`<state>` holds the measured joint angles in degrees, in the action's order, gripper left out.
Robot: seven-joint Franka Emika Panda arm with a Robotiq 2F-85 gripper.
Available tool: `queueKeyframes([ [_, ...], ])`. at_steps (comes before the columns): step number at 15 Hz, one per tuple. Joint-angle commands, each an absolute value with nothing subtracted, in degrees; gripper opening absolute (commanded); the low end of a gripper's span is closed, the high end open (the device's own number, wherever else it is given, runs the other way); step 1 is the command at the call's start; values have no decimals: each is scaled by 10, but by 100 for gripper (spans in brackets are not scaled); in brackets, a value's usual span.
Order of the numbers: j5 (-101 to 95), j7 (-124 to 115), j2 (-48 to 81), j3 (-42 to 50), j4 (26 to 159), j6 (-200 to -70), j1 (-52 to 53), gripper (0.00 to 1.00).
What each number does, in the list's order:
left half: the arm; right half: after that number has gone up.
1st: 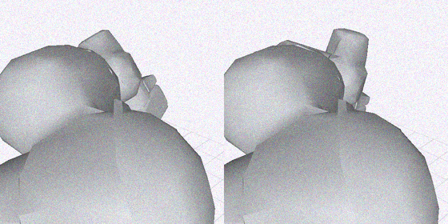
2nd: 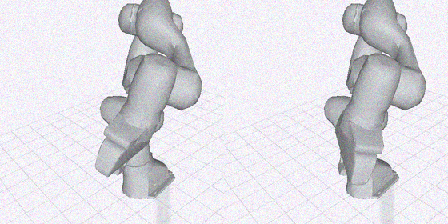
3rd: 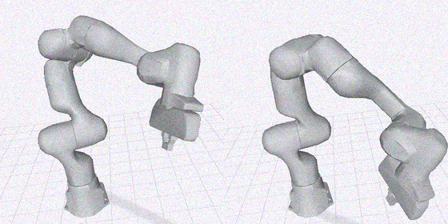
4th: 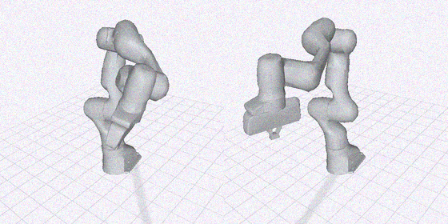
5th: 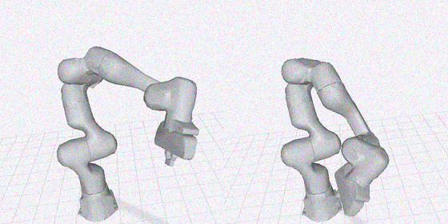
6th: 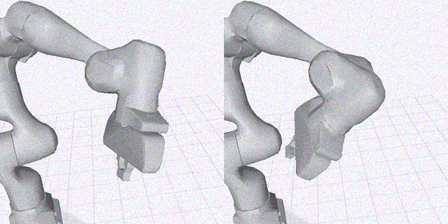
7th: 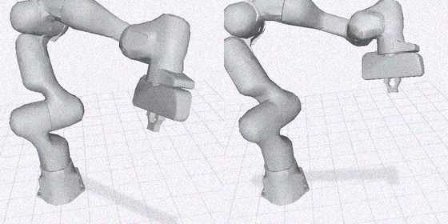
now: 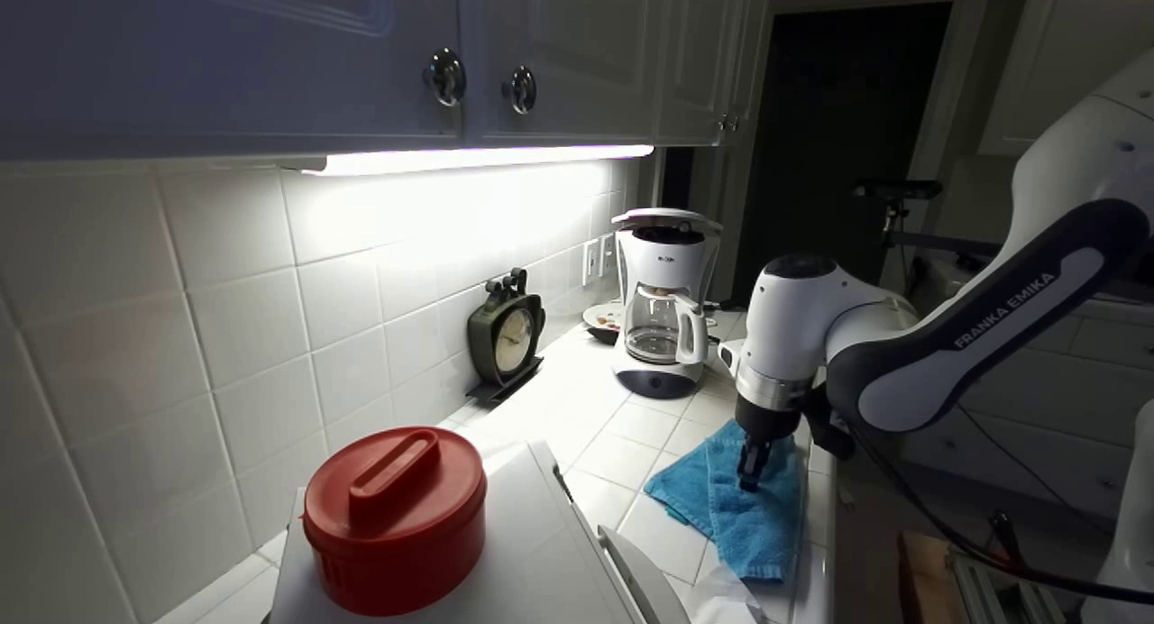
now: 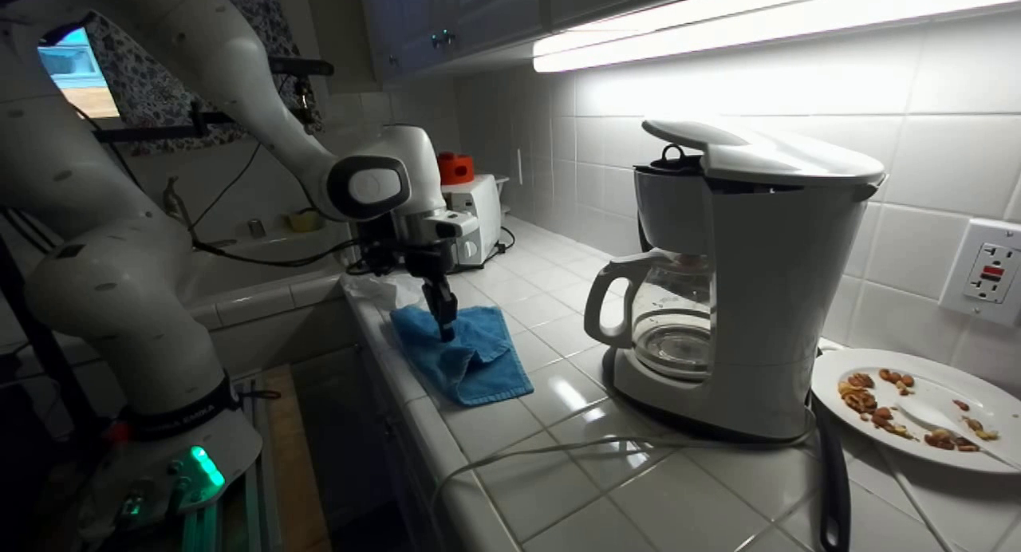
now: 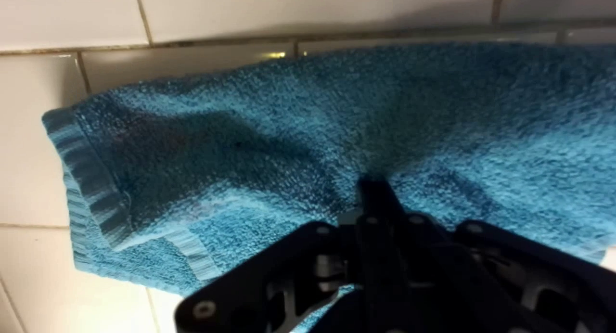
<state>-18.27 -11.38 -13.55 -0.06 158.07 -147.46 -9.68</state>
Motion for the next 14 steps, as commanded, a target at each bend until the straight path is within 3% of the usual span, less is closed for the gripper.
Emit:
queueKeyframes([
  [1, -249, -183, -120, -7, 1580, -1517, -129, 3],
  [14, -228, -284, -60, 4, 1521, -1567, -131, 4],
])
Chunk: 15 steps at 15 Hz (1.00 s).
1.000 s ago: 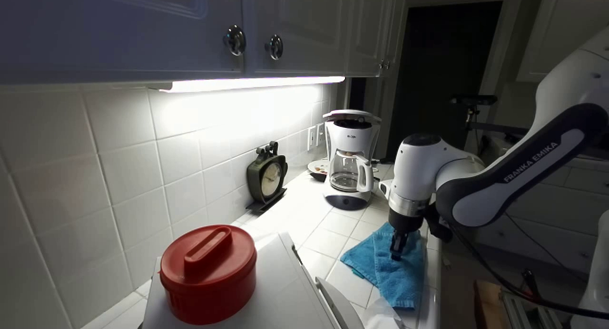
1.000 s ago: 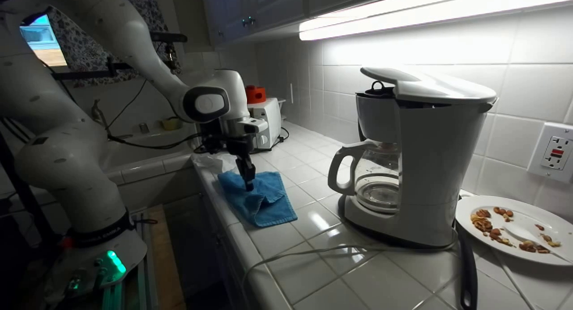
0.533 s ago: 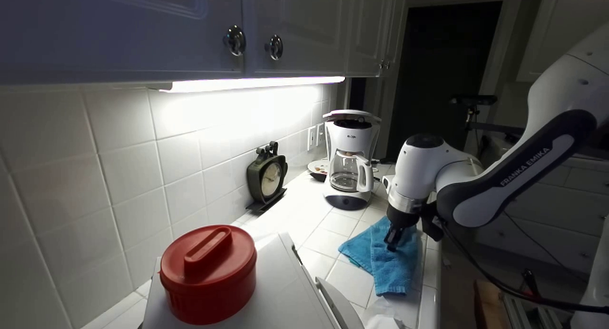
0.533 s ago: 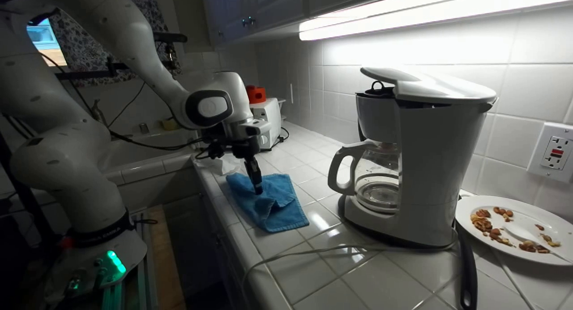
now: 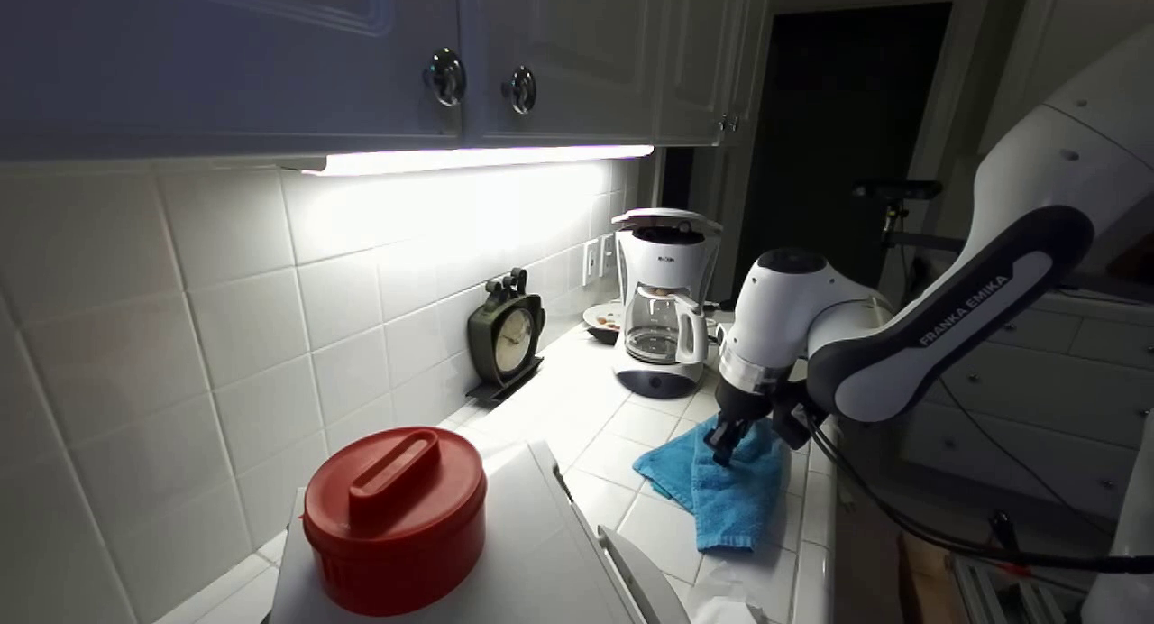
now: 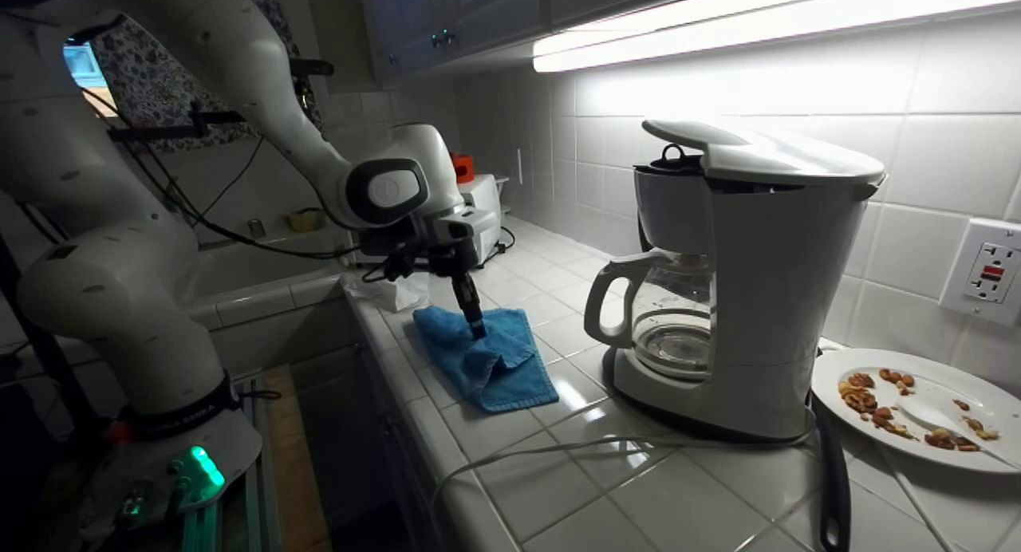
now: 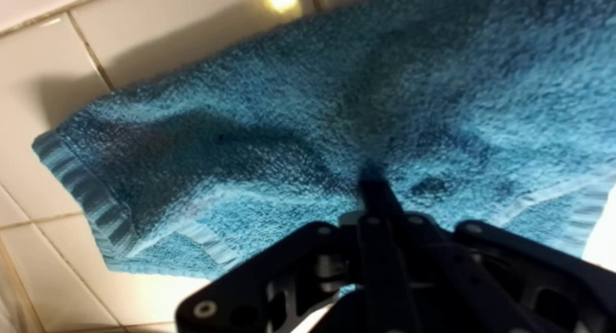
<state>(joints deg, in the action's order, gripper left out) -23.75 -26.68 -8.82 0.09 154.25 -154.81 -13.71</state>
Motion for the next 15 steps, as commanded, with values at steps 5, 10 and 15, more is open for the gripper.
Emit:
queueKeyframes([
  [5, -208, -280, -27, 9, 1495, -1589, -114, 4],
  [10, -175, -271, 16, 18, 1473, -1605, -91, 4],
  [15, -155, -268, 36, 25, 1436, -1598, -68, 4],
])
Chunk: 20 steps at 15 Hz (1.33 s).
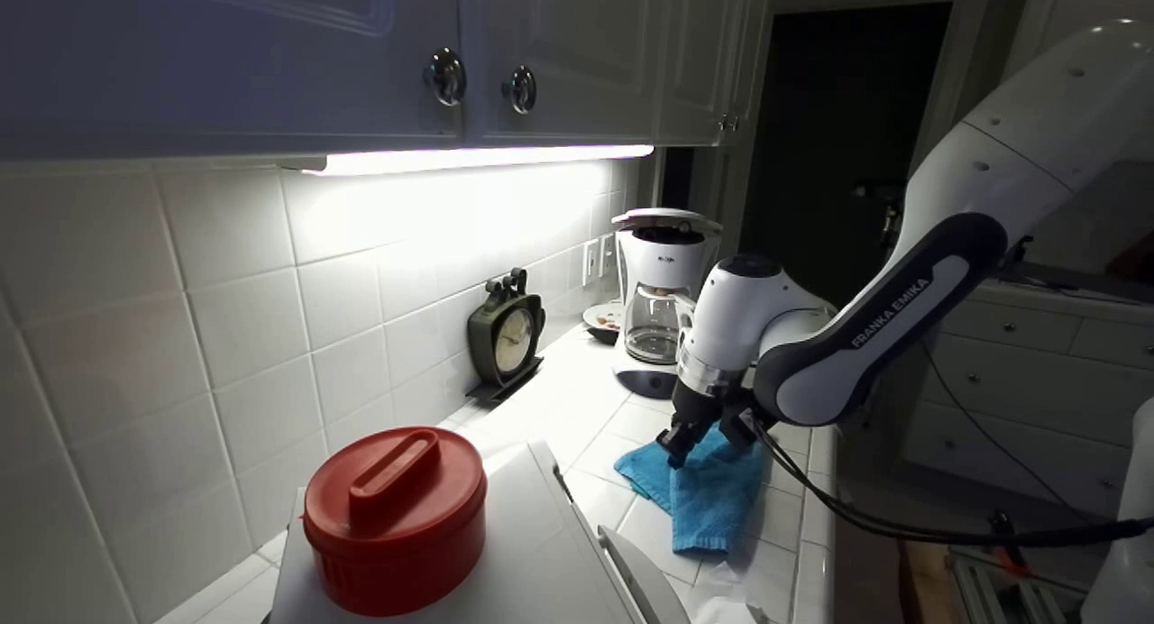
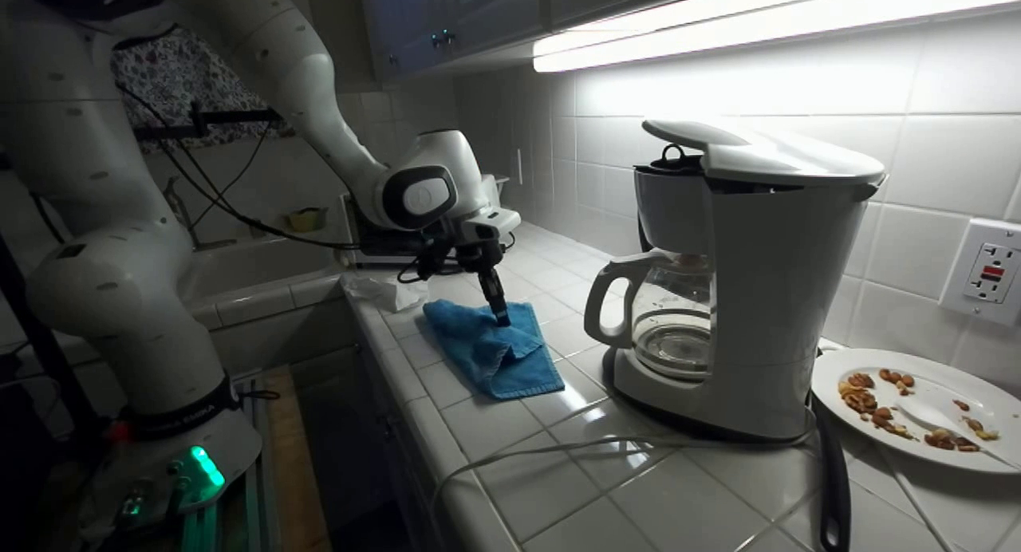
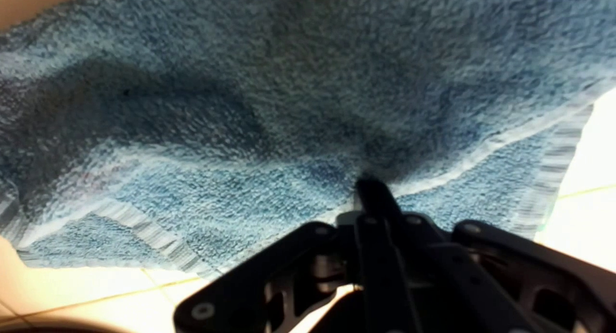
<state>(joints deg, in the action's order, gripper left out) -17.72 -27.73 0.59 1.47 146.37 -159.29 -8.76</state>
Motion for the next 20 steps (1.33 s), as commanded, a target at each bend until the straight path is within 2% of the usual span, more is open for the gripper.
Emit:
queueKeyframes([
  [1, -154, -270, 39, 26, 1428, -1594, -64, 4],
  [3, -179, -304, 33, 34, 1417, -1563, -55, 4],
  [4, -188, -310, 18, 38, 1420, -1554, -51, 29],
  [5, -191, -313, 7, 41, 1424, -1550, -49, 30],
  [6, -194, -310, -9, 43, 1431, -1547, -49, 36],
  [10, -265, -320, -76, 41, 1462, -1543, -62, 63],
  [11, -278, -317, -86, 38, 1470, -1546, -69, 59],
  [12, -287, -318, -96, 33, 1476, -1538, -77, 28],
  [13, -301, -319, -104, 29, 1482, -1535, -85, 32],
  [14, -314, -321, -110, 26, 1488, -1530, -93, 31],
  [16, -330, -316, -114, 21, 1497, -1526, -108, 16],
  [17, -337, -315, -115, 20, 1502, -1526, -114, 36],
  [18, -347, -316, -116, 19, 1507, -1524, -122, 30],
  [20, -373, -319, -115, 22, 1515, -1518, -134, 43],
])
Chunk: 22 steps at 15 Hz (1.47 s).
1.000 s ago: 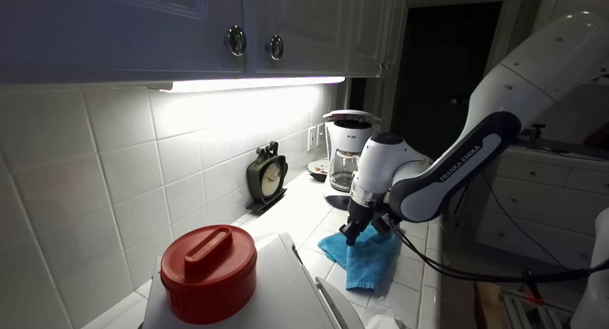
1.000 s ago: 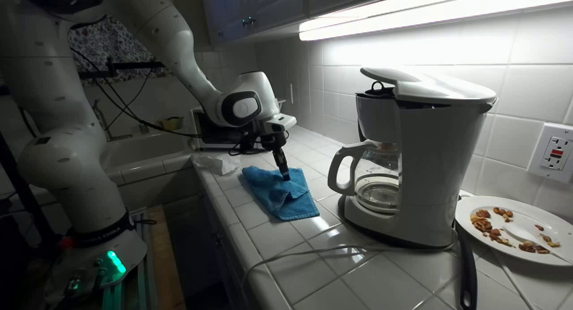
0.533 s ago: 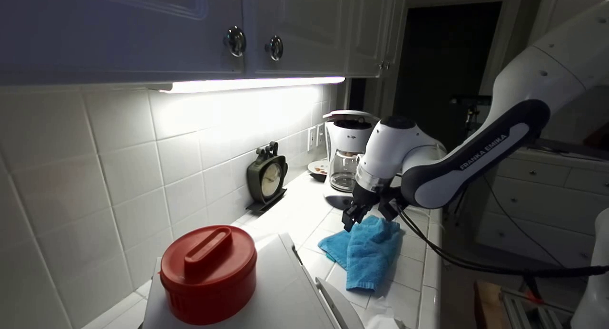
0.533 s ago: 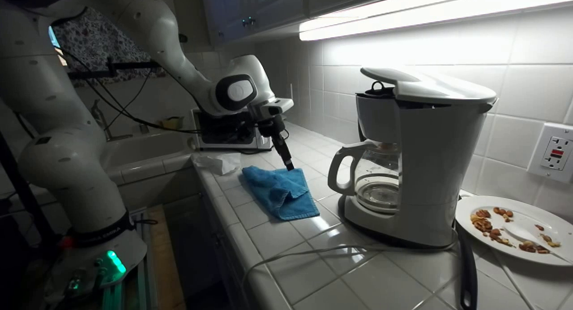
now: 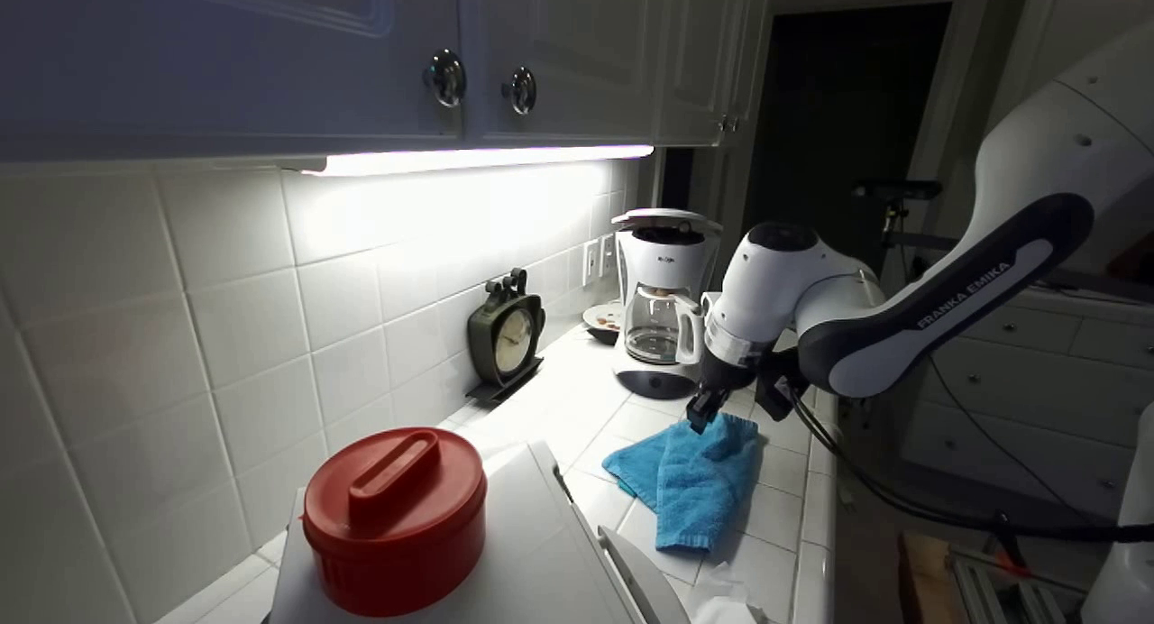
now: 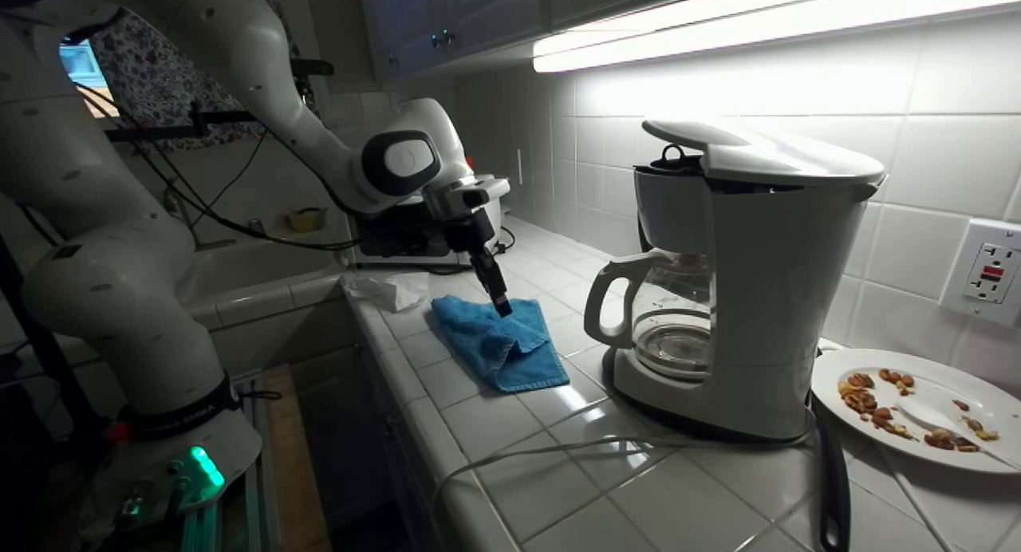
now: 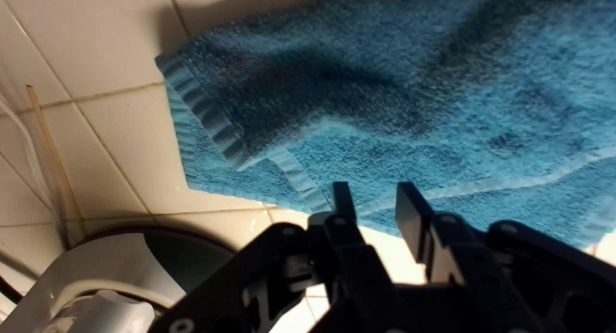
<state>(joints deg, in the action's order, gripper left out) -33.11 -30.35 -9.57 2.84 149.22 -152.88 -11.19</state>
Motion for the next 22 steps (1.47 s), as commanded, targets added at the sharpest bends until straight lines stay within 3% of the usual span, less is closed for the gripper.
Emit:
queueKeyframes([
  [1, -387, -323, -116, 24, 1519, -1515, -141, 62],
  [4, -423, -327, -115, 32, 1527, -1515, -157, 84],
  [7, -460, -339, -114, 38, 1523, -1516, -168, 84],
  [10, -489, -355, -107, 47, 1519, -1524, -173, 72],
  [13, -494, -377, -97, 54, 1519, -1533, -172, 73],
  [15, -503, -388, -91, 56, 1516, -1539, -173, 78],
  [16, -508, -391, -88, 59, 1515, -1545, -173, 91],
  [17, -515, -395, -87, 60, 1514, -1549, -173, 97],
  [22, -504, -375, -80, 80, 1524, -1632, -179, 100],
])
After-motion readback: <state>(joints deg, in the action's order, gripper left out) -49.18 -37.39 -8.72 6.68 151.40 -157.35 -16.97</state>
